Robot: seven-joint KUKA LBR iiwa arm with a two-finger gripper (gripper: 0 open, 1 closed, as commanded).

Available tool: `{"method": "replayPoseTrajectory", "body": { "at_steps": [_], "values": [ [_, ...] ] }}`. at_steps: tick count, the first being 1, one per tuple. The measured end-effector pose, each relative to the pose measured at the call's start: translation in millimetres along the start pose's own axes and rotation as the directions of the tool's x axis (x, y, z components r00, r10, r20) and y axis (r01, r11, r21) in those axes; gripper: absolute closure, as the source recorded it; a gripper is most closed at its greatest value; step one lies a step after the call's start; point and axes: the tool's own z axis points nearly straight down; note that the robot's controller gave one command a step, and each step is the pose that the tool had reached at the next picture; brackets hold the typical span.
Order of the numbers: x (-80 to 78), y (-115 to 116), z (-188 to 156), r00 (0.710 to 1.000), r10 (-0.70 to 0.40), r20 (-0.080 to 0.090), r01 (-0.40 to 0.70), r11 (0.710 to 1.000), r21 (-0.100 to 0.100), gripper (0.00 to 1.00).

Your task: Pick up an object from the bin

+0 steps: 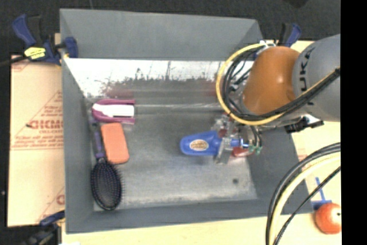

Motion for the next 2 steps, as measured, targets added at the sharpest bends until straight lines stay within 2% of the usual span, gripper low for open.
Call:
{"method": "replayPoseTrajectory", "body": {
  "at_steps": [1, 2],
  "values": [
    [-22.2, 47, -93, 1.0, -0.026, 0.013, 0.026, 1.0, -0.008, 1.0],
    [4.5, 30, 14, 1.0, 0.01, -0.003, -0.01, 1.0, -0.001, 1.0]
  ]
}}
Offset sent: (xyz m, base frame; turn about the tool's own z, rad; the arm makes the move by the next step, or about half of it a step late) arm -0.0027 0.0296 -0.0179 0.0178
